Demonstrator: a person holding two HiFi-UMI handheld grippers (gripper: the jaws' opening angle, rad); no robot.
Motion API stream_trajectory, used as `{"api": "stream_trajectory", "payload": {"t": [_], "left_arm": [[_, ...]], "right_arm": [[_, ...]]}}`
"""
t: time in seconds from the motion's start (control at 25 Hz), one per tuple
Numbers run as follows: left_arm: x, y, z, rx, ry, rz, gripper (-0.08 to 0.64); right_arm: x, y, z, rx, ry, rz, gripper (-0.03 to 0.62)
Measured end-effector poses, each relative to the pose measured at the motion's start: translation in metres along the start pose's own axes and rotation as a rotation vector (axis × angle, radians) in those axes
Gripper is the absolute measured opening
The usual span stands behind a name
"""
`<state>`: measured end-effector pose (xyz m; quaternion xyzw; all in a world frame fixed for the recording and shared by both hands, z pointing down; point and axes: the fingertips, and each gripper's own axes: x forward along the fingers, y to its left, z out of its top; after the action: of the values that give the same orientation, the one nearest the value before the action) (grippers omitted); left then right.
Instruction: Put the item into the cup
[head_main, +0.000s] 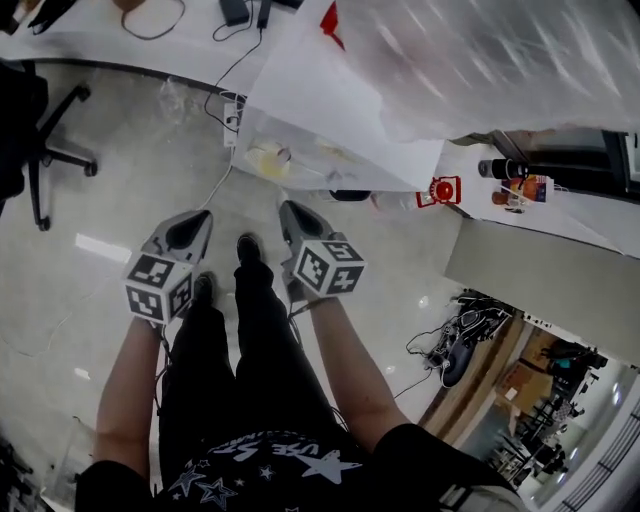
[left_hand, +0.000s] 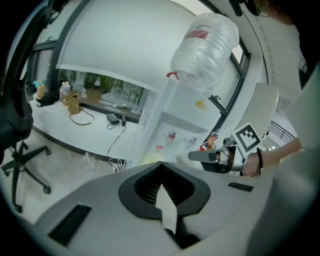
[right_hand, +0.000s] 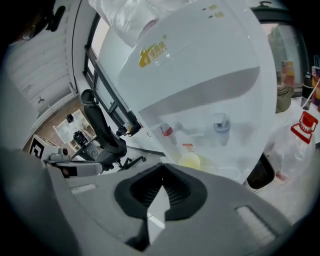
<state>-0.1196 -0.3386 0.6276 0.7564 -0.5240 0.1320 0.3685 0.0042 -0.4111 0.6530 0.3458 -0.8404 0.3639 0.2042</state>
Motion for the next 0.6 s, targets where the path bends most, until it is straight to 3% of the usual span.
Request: {"api": "stream_trajectory", "payload": {"t": [0.2, 0.4, 0.6], "left_arm": [[0.016, 0.015, -0.015, -0.021, 0.016, 0.013, 0.003], [0.032, 0.023, -0.025, 0.043, 0.026, 0.030, 0.003], [0.046, 0.033, -0.027, 0.027, 0.010, 0.033, 0.003]], "right_arm": [[0.030, -0.015, -0.001, -0.010, 0.002, -0.012, 0.002], [0.055, -0.026, -0.001, -0.006, -0.006, -0.013, 0.002], [0.076, -0.041, -0.002, 0.015, -0.025, -0.034, 0.002]]}}
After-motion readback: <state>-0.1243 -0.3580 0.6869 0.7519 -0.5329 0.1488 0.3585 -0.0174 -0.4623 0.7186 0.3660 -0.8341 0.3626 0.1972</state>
